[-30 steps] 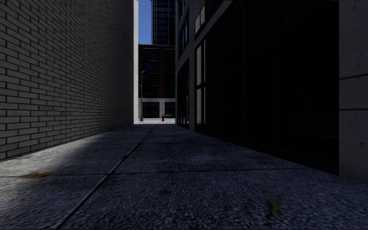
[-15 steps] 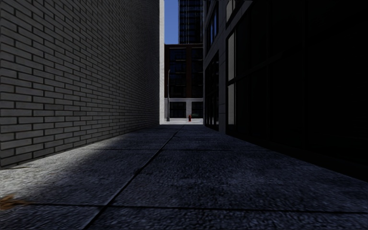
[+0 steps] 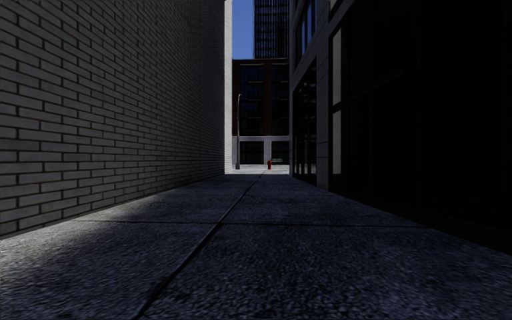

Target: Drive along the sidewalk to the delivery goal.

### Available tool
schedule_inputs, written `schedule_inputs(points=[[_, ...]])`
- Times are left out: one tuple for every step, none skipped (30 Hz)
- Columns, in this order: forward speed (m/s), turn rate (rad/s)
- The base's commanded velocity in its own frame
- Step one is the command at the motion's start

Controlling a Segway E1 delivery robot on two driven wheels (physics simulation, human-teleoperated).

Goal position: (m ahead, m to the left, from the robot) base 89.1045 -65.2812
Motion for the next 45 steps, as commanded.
schedule_inputs(points=[[2.0,0.0],[2.0,0.0],[2.0,0.0],[2.0,0.0],[2.0,0.0],[2.0,0.0],[2.0,0.0],[2.0,0.0],[2.0,0.0],[2.0,0.0],[2.0,0.0],[2.0,0.0],[2.0,0.0],[2.0,0.0],[2.0,0.0],[2.0,0.0],[2.0,0.0],[2.0,0.0],[2.0,0.0],[2.0,0.0],[2.0,0.0],[2.0,0.0],[2.0,0.0],[2.0,0.0],[2.0,0.0],[2.0,0.0],[2.0,0.0],[2.0,0.0],[2.0,0.0],[2.0,0.0],[2.0,0.0],[2.0,0.0],[2.0,0.0],[2.0,0.0],[2.0,0.0],[2.0,0.0],[2.0,0.0],[2.0,0.0],[2.0,0.0],[2.0,0.0],[2.0,0.0],[2.0,0.0],[2.0,0.0],[2.0,0.0],[2.0,0.0]])
